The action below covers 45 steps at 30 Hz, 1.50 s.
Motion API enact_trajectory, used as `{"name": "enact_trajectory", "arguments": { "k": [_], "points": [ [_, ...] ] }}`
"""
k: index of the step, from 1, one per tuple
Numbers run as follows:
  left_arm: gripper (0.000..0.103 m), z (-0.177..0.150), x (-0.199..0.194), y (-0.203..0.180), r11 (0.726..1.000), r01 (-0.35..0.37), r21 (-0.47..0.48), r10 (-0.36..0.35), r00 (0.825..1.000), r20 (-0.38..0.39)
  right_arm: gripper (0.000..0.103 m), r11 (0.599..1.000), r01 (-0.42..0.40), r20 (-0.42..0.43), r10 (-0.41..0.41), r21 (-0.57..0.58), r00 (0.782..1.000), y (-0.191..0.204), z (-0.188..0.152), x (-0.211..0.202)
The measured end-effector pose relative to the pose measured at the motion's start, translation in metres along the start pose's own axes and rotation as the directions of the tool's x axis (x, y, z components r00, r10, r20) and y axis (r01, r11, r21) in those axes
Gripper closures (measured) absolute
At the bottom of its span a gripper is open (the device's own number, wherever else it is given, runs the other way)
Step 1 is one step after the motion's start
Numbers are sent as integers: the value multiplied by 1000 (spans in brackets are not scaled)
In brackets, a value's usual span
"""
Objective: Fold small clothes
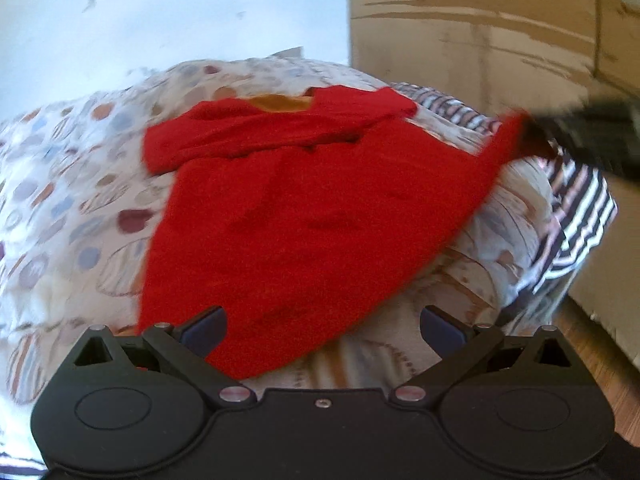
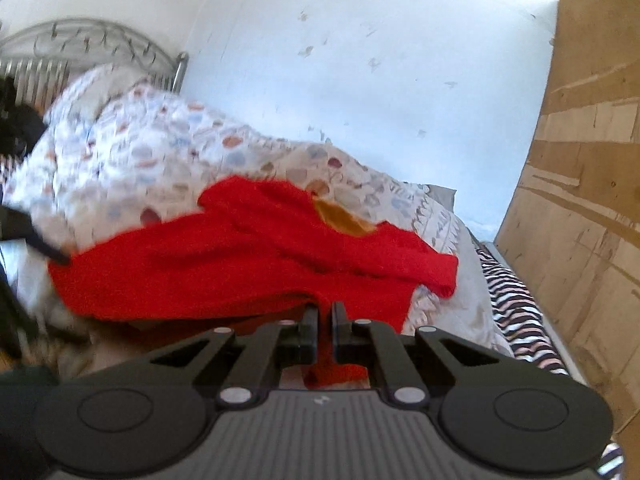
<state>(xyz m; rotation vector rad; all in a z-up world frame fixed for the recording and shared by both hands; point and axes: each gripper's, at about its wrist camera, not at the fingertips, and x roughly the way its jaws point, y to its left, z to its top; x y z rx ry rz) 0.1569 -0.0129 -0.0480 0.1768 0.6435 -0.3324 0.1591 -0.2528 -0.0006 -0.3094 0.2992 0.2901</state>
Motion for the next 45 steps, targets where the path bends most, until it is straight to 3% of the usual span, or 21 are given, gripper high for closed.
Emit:
{"name": "enact_trajectory", "arguments": {
  "k": [3,9,15,20,24,27,31,36,40,42,45],
  "points": [
    [1,3,13,-14,999,21,26,-21,1000,-10,96,999,-14,9,14,48,1000,-8,10,10],
    [1,12,38,-22,996,-70,58,71,997,-6,96,984,-41,26,37,171,999,-25,23,24],
    [9,19,53,-17,987,-149,56,150,989,-1,96,981,-45,52,35,188,998,-25,31,29],
    [37,17,53,-4,966,-250,58,250,968,5,96,982,-26,55,16,189,998,-25,29,29],
    [42,3,46,17,944,-319,83,320,947,-7,96,980,-6,51,-5,201,999,-24,22,23],
    [54,-10,40,36,928,-359,102,364,931,-27,96,977,11,40,-20,212,999,-25,15,19],
    [93,-17,29,53,926,-369,85,372,928,-26,96,972,30,21,-36,234,999,-22,3,12],
    [97,-12,6,58,925,-379,-3,378,922,82,96,959,102,11,-109,265,994,-8,-20,-5],
    [98,-7,-23,62,925,-368,-98,381,895,231,97,951,143,57,-165,273,985,6,-30,-26],
    [98,-2,-39,58,922,-369,-118,387,872,298,97,951,143,90,-174,275,981,5,-28,-36],
    [99,9,-60,53,928,-338,-159,373,852,367,98,944,162,150,-211,286,966,1,-19,-51]
  ]
}}
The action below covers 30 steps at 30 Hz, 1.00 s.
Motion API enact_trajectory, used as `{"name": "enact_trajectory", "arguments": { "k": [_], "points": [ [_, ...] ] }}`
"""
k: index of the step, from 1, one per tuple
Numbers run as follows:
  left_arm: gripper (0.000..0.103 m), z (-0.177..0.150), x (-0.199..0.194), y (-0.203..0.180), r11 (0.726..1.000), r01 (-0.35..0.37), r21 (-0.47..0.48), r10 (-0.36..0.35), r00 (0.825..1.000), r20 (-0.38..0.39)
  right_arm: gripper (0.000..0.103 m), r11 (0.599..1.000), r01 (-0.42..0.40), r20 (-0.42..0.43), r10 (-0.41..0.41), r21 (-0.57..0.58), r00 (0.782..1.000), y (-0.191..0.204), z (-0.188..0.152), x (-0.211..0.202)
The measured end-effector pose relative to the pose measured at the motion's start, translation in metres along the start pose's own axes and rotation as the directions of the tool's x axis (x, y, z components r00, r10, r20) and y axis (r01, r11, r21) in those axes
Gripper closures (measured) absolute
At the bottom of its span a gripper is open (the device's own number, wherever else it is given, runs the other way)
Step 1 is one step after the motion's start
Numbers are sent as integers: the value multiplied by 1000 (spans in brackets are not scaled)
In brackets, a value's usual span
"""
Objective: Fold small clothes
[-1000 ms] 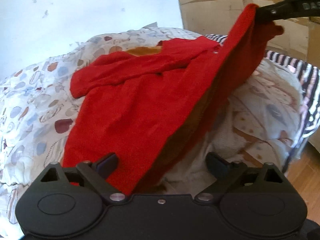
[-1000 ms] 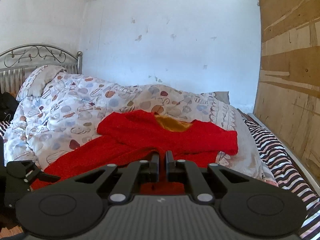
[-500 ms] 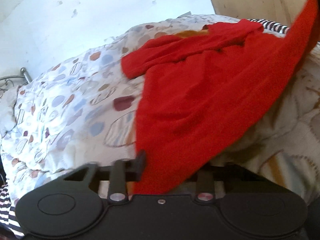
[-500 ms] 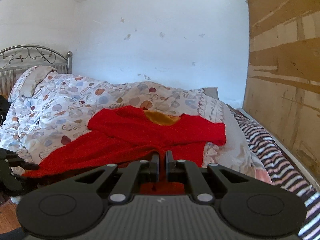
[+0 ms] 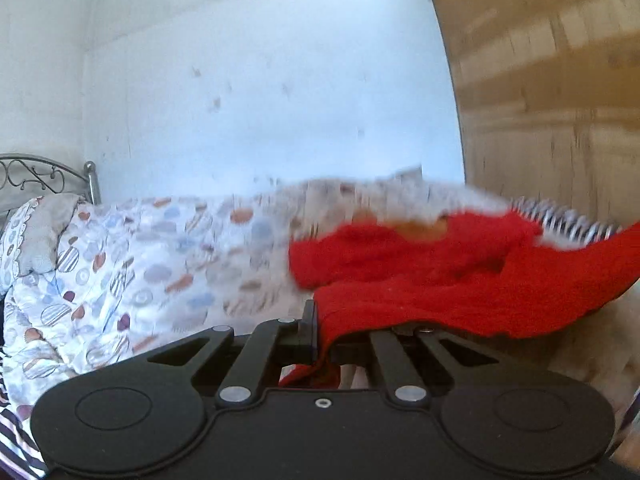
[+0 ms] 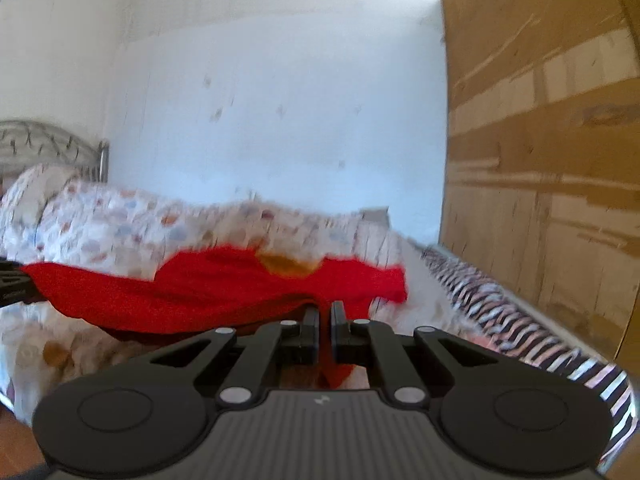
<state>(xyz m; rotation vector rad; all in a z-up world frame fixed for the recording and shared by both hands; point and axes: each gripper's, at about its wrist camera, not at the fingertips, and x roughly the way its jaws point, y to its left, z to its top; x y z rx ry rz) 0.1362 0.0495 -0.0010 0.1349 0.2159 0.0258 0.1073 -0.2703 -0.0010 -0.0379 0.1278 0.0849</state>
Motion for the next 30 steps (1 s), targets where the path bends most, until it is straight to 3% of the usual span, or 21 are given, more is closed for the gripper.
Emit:
{"name": "enact_trajectory", "arguments": {
  "k": [5,15,19,23,30],
  "points": [
    [99,25,-36,-4,999,29,-32,-26,995,92,98,1000,29,119,-28,-6,993,-2,23,-30],
    [99,52,-136,22,992,63,-107,-41,980,197,98,1000,23,283,-23,4,959,3,46,-128],
    [99,60,-164,21,991,68,-113,-42,975,219,98,1000,8,323,-12,16,946,6,55,-150],
    [99,62,-165,16,991,73,-116,-48,977,206,98,1000,-1,304,-1,5,953,6,59,-143],
    [99,65,-132,25,985,57,-160,-35,990,135,98,1000,19,257,-20,7,966,2,60,-116]
  ]
}}
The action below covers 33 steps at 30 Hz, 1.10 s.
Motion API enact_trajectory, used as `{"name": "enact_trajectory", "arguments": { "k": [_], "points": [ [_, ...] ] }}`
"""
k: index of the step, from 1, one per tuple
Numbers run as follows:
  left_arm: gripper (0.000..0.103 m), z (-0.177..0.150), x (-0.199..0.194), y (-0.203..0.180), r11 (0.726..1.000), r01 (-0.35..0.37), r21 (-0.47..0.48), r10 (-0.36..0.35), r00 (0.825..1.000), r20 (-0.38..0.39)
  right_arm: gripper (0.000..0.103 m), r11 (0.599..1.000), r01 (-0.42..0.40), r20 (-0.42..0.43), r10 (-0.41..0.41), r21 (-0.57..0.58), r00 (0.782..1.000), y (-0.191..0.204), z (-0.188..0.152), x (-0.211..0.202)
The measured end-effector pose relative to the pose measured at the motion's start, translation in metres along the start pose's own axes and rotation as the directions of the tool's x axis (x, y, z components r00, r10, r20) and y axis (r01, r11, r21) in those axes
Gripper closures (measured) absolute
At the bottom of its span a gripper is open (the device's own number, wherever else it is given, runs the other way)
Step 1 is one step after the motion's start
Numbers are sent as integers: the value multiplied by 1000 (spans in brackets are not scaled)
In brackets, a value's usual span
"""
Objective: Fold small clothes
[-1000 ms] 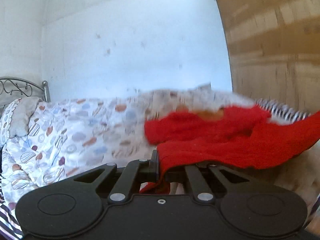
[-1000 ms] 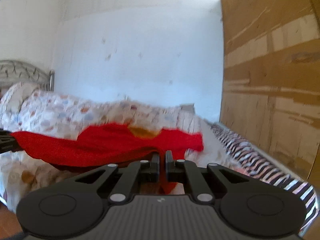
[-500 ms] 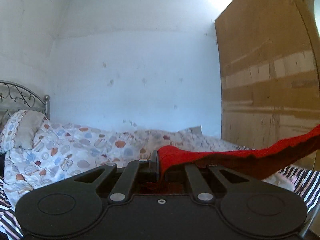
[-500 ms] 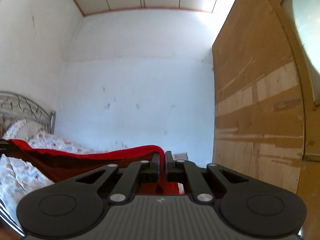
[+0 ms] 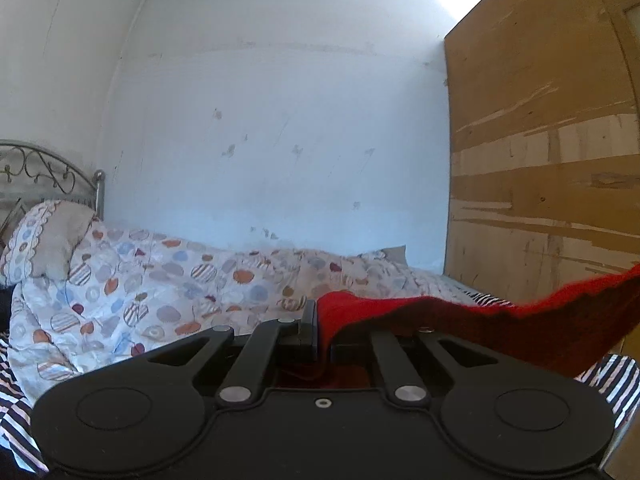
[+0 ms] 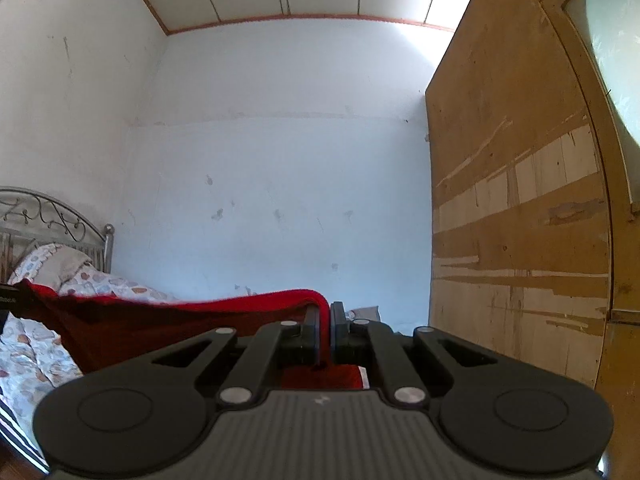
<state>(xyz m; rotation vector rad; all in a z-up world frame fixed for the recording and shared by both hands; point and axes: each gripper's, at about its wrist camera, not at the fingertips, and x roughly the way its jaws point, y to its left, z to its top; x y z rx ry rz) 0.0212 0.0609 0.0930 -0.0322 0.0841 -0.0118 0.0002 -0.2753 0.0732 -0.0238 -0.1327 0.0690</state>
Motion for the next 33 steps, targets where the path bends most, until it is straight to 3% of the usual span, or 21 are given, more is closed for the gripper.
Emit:
{"name": "enact_trajectory", "arguments": {
  "k": [8,22,28,33],
  "points": [
    [98,9,60,5,1000,5,27,-3,998,-57,98,1000,2,-46,-3,-20,999,-2,-8,57],
    [98,21,218,2,998,7,60,1,992,-129,97,999,-14,-113,9,-45,994,-23,-30,214],
    [98,2,293,-1,998,13,60,1,972,-236,97,999,-8,-227,-3,-50,974,-27,-65,287],
    [98,-24,349,-3,996,18,90,13,945,-327,97,999,-2,-320,-15,-53,947,-26,-100,330]
  ]
}}
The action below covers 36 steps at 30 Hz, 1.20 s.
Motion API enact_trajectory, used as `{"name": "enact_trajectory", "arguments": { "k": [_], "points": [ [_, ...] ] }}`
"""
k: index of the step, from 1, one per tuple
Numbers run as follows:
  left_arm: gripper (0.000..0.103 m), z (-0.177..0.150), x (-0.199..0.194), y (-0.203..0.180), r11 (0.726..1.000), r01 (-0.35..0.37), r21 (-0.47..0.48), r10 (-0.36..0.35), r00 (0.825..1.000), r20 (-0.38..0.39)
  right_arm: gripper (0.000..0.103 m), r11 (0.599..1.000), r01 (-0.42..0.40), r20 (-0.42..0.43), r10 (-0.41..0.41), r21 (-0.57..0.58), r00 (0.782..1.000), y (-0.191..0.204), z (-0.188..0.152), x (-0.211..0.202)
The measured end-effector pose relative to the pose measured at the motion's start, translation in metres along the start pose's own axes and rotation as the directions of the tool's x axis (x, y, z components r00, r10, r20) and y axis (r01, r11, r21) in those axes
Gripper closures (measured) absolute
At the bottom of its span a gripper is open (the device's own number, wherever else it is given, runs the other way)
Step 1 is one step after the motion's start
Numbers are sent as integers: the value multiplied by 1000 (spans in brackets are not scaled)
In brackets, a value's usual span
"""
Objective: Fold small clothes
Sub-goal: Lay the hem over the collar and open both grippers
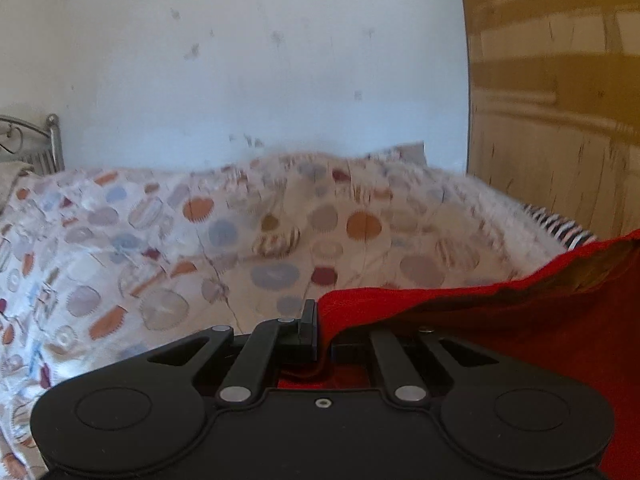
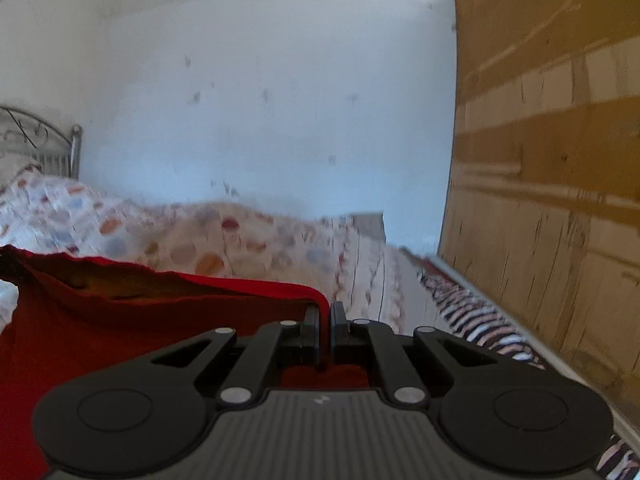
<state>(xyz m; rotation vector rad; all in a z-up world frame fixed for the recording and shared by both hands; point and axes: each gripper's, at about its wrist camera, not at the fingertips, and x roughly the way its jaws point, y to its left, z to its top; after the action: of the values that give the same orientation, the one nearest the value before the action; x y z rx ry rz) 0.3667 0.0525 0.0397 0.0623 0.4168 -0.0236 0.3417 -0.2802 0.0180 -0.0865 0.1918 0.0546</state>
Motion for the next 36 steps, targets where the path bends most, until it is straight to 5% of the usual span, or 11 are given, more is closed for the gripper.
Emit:
{"name": "enact_trajectory", "arguments": {
  "k": [16,21,24,26,31,36],
  "points": [
    [89,-29,84,-4,998,-21,-55,10,983,-181,95,999,35,-175,-28,34,984,0,-40,74],
    [86,-30,86,-5,999,-13,-53,3,982,-187,65,998,41,-182,-31,47,983,-2,-43,75],
    [64,-28,86,0,997,-15,-78,-1,980,-200,47,997,54,-180,-43,57,983,-4,-43,73],
    [24,-26,84,7,992,-39,-116,16,981,-195,41,996,57,-181,-45,62,982,-5,-44,73],
    [13,-20,78,28,976,-45,-214,5,983,-183,17,996,61,-176,-48,69,983,-5,-45,72],
    [1,-22,70,32,975,-48,-216,12,986,-168,0,997,63,-162,-53,52,985,-2,-46,69]
  ]
}}
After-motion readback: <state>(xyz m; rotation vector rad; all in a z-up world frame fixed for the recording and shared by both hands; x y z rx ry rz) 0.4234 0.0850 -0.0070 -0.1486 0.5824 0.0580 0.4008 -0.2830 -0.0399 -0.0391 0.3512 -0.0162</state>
